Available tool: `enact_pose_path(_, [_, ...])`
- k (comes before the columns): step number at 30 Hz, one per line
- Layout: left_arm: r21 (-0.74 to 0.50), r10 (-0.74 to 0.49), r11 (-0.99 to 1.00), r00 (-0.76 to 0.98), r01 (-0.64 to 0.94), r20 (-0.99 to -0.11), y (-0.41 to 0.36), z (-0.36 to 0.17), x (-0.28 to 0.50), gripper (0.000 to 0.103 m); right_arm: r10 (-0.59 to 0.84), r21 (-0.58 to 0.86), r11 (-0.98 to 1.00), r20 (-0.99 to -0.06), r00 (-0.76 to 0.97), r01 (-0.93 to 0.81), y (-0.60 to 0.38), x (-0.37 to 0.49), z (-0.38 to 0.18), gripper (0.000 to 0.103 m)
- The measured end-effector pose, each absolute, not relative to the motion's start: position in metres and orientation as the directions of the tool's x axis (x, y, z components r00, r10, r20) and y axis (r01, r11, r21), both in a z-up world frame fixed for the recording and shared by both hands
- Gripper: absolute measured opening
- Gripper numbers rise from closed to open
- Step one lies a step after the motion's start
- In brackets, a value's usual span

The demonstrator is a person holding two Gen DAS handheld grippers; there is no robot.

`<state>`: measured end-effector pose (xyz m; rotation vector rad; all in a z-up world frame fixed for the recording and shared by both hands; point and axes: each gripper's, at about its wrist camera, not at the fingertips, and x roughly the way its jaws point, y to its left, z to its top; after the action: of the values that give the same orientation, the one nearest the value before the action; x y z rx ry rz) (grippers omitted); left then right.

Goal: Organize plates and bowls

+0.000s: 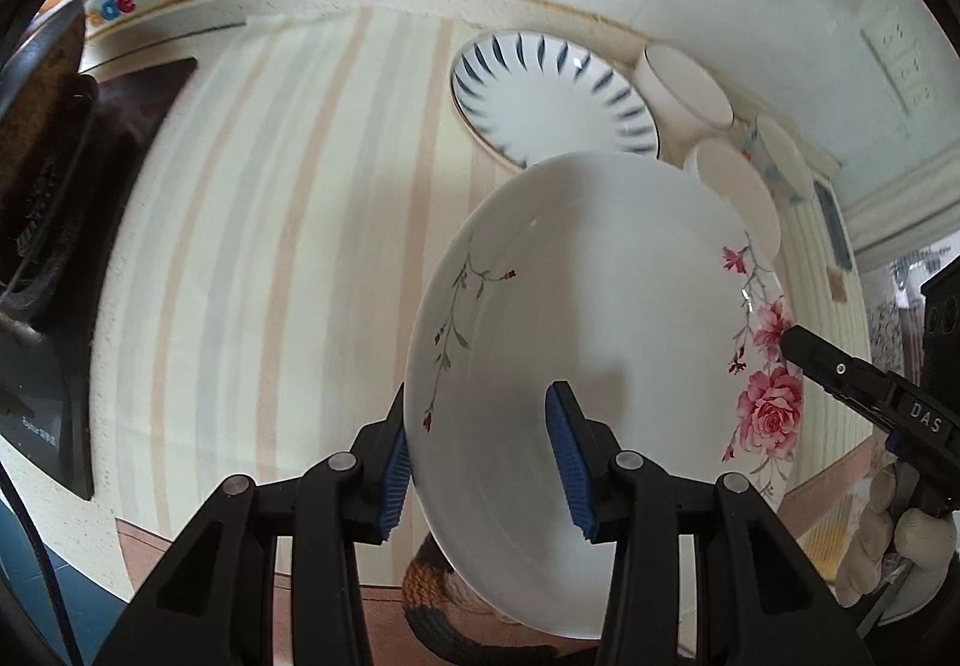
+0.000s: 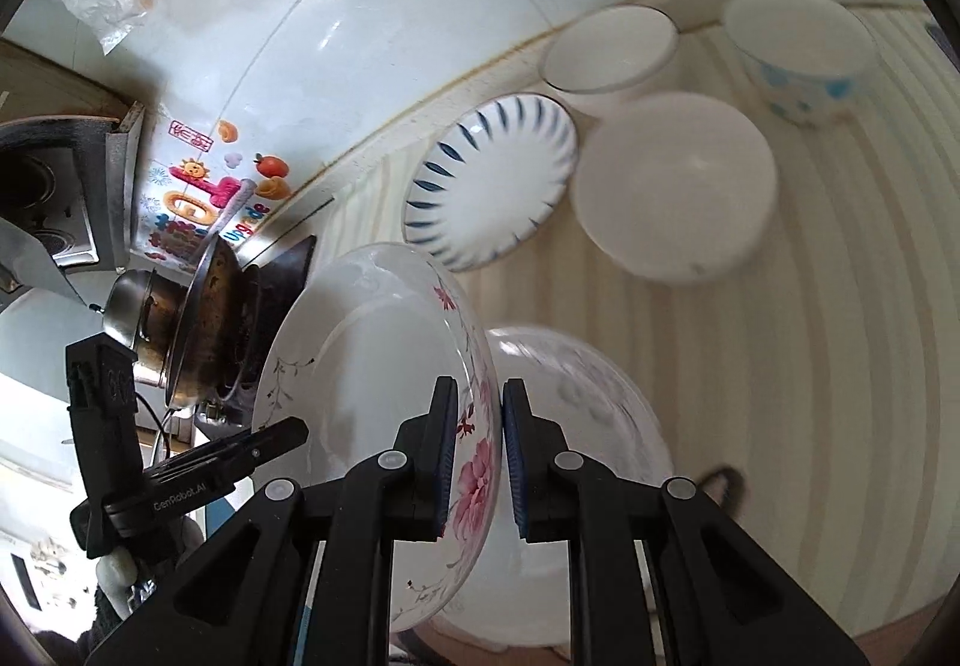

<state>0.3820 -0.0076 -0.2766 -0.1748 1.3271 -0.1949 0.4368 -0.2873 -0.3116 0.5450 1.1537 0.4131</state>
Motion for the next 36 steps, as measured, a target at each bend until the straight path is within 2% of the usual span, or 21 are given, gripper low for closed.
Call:
enact_pose_path(9, [-0.174, -0.187, 0.980, 0.145, 0.100, -0.972, -0.039, -0.313, 0.382, 0.039, 0.545, 0.583, 0.812, -0.775, 0.320, 0.029, -0.317, 0.410, -0.348, 0.017])
enact_pose_path(15, [-0.144, -0.159, 0.983, 0.134, 0.116, -0.978, -0.048, -0.316, 0.386, 0.039, 0.529, 0.567, 0.822, -0.797, 0.291, 0.060, -0.326, 0.408, -0.365, 0.017])
enact_pose_path(29, [-0.063, -0.081, 0.985, 0.115, 0.159, -0.990, -0.065, -0.322, 0.380, 0.040, 0.520, 0.553, 0.830, -0.814, 0.260, 0.071, -0.329, 0.411, -0.375, 0.017])
enact_pose_path(36, [-0.075, -0.091, 0.986, 0.098, 0.150, -0.991, -0.066, -0.327, 0.379, 0.040, 0.521, 0.551, 0.831, -0.816, 0.250, 0.069, -0.331, 0.409, -0.375, 0.017])
